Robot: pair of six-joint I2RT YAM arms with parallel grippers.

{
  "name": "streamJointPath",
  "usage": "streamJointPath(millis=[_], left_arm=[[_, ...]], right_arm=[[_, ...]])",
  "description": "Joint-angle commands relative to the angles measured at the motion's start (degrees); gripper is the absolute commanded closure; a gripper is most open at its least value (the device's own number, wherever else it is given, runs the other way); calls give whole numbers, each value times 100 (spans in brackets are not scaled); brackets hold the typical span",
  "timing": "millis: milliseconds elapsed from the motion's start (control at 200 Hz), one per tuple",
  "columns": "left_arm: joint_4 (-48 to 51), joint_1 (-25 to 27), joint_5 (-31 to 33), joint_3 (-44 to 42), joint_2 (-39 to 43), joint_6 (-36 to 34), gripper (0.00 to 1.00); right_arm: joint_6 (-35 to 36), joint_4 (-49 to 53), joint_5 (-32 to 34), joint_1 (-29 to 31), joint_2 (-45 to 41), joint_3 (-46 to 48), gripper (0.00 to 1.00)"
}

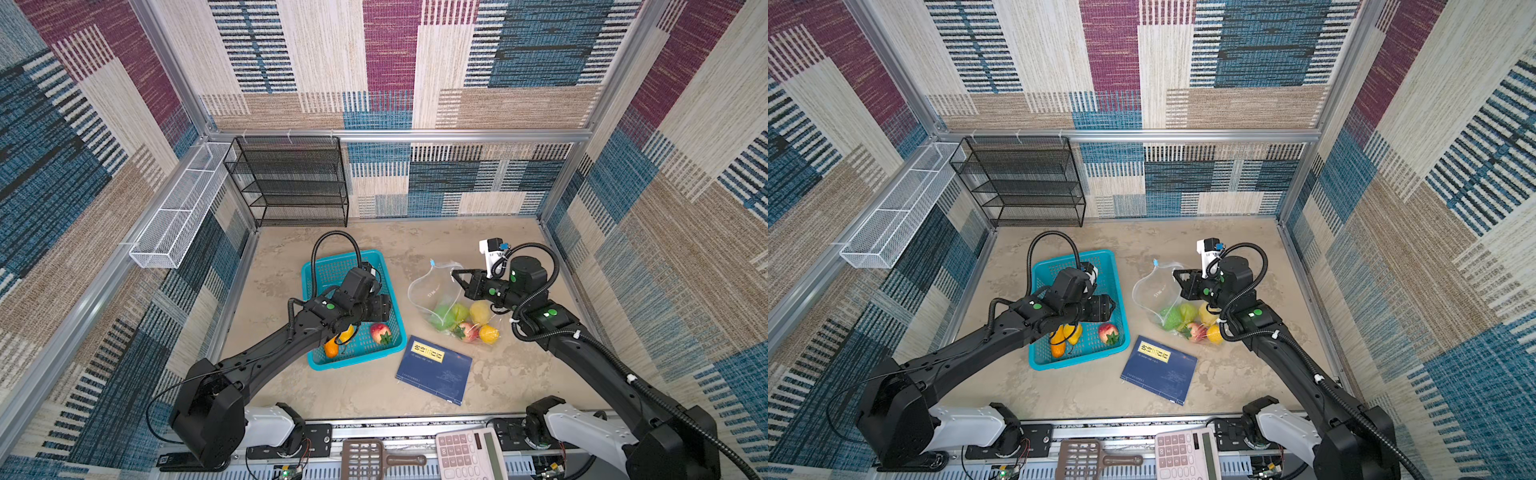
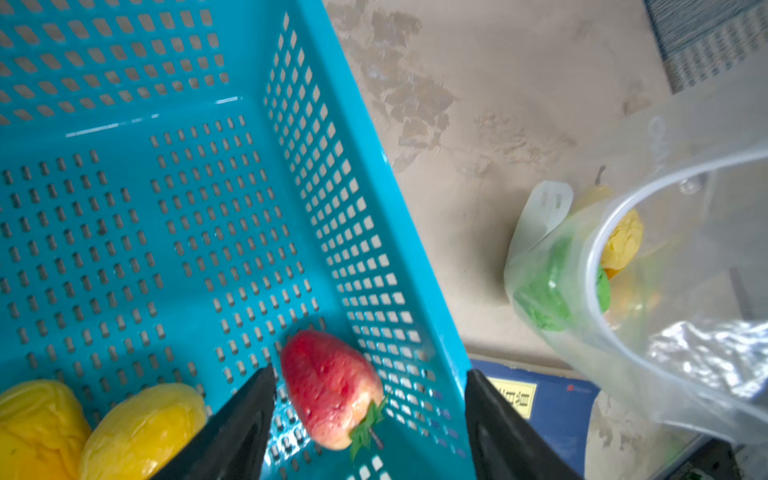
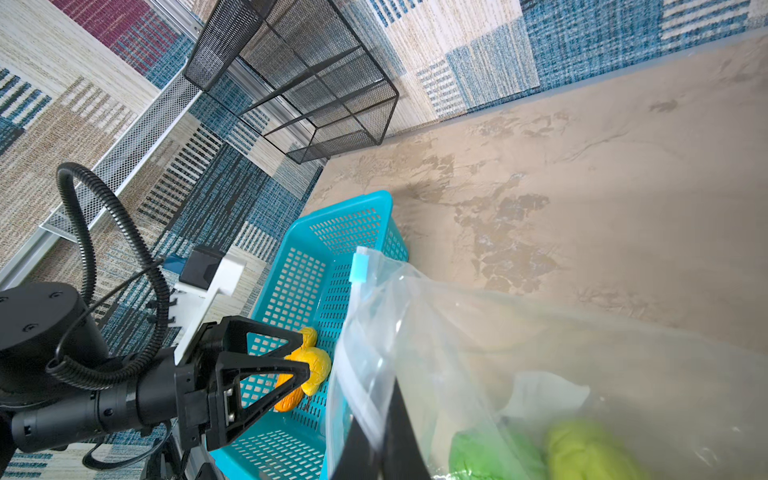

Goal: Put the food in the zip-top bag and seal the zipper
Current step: 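Lower the left gripper and grasp the red strawberry-shaped fruit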

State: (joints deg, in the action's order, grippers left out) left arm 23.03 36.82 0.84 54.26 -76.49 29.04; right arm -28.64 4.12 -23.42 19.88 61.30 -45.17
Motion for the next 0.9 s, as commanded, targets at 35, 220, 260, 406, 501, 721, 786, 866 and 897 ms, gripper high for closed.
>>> streamJointPath(millis=[35, 220, 260, 406, 501, 721, 786, 866, 897], left_arm=[[727, -8, -373, -105, 11, -189, 26], [723, 45, -599, -271, -187, 23, 26], [730, 66, -587, -259, -269, 39, 26], [730, 157, -533, -132, -581, 8, 26], [728, 198, -520, -78, -762, -21, 26], [790, 247, -370, -46, -1050, -21, 25], [900, 247, -220, -45, -1061, -21, 25], [1081, 247, 46, -46, -1018, -70, 25], [1148, 244, 159, -46, -1002, -102, 25]], right_arm=[[-89, -236, -22, -1, 66, -23, 100], [-119, -289, -50, -1, 123, -12, 100], [-124, -298, -55, 4, 124, -15, 100], [-98, -232, -27, 0, 111, -12, 100], [-89, -201, 28, -1, 56, 8, 100], [-88, -200, 52, 6, 9, 31, 100], [-80, -185, 62, 2, 1, 34, 100], [-76, -186, 65, 4, -3, 34, 100], [-80, -187, 59, 6, -2, 28, 100]])
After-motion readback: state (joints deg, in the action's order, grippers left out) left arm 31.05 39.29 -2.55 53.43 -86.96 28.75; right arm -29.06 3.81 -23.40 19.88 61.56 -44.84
